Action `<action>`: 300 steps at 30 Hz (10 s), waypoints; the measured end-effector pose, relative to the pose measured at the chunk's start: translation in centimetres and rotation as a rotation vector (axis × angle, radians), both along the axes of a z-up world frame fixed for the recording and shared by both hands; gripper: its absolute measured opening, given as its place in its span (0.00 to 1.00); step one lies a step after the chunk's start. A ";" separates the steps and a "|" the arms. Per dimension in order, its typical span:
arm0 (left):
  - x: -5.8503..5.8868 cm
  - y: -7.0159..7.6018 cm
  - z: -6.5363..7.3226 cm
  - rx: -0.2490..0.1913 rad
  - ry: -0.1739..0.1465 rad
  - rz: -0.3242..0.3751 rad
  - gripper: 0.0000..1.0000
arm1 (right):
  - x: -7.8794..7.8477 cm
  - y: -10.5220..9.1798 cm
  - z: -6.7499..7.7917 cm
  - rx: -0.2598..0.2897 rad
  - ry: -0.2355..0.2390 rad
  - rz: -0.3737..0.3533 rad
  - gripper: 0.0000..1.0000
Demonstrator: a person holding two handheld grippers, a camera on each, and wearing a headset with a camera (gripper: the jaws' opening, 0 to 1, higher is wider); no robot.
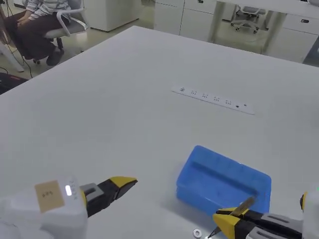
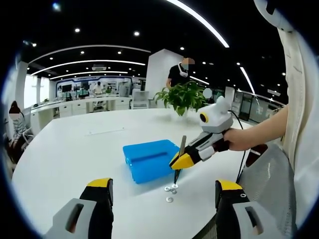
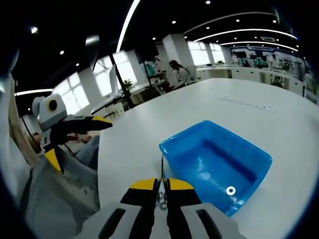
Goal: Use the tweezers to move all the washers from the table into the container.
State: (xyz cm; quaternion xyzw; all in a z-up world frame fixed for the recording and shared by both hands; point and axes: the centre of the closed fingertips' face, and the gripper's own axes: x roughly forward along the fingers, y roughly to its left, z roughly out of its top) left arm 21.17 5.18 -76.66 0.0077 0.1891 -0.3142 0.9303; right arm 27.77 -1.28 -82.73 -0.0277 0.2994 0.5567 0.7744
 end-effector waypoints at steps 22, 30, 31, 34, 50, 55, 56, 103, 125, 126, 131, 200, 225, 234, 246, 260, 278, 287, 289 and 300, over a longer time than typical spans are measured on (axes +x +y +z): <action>0.2 0.1 0.0 0.004 0.000 -0.004 0.85 | -2.1 0.9 -0.9 -0.095 -0.172 0.184 0.04; 0.2 0.1 0.1 0.007 -0.003 -0.004 0.85 | -1.4 0.9 -0.9 -0.077 -0.167 0.137 0.02; 0.2 0.1 0.1 0.005 -0.004 -0.004 0.85 | -1.3 0.9 -0.9 -0.069 -0.153 0.127 0.02; 0.2 0.1 0.1 0.006 -0.005 -0.003 0.85 | -1.0 0.7 -0.9 -0.049 -0.115 0.091 0.02; 0.2 0.3 0.2 -0.003 -0.007 0.003 0.85 | -0.3 -0.2 1.3 0.012 -0.054 0.027 0.02; 0.2 0.2 0.2 -0.001 -0.005 0.000 0.85 | 0.3 -0.3 3.8 0.069 -0.049 0.003 0.02; 0.2 0.2 0.1 0.000 -0.004 0.000 0.85 | 0.4 -0.3 4.2 0.075 -0.051 0.000 0.02; 0.1 0.1 -0.1 0.008 -0.004 -0.004 0.85 | 8.5 -2.1 2.2 0.058 -0.016 -0.131 0.02; 0.2 0.3 -0.2 0.012 0.001 -0.001 0.85 | 9.1 -2.1 -0.3 -0.018 -0.027 -0.137 0.03; 0.2 0.3 -0.2 0.012 0.000 -0.002 0.85 | 9.1 -2.2 -0.4 -0.020 -0.025 -0.138 0.03; 0.3 0.3 -0.2 0.013 0.001 -0.002 0.85 | 9.3 -2.1 -0.4 -0.017 -0.028 -0.144 0.03; 0.0 0.0 -0.2 0.018 0.001 -0.011 0.84 | -1.2 1.4 -0.6 0.085 0.119 0.006 0.04; 0.1 0.1 -0.3 0.025 0.002 -0.013 0.84 | -1.9 1.9 -0.6 -0.019 -0.136 0.127 0.04; 0.2 0.2 -0.2 0.022 -0.002 -0.008 0.84 | -2.8 2.1 -0.9 -0.035 -0.137 0.166 0.04; 0.1 0.0 -0.2 0.026 -0.001 -0.008 0.85 | -3.4 1.2 -1.2 -0.066 -0.209 0.191 0.03; 0.5 0.3 0.9 -0.002 -0.050 0.034 0.88 | -3.1 1.3 -1.0 -0.035 -0.169 0.150 0.03; 0.6 0.6 1.2 -0.026 -0.054 0.056 0.87 | -2.9 2.7 1.5 0.018 -0.148 0.142 0.03; 0.6 0.7 1.3 -0.026 -0.060 0.059 0.86 | -1.2 2.5 5.0 0.037 -0.213 0.134 0.03; 0.6 0.8 1.3 -0.026 -0.061 0.063 0.86 | -0.9 2.3 5.6 0.047 -0.218 0.127 0.03; 0.6 0.9 1.4 -0.028 -0.068 0.061 0.86 | 1.6 1.3 8.1 0.072 -0.248 0.077 0.03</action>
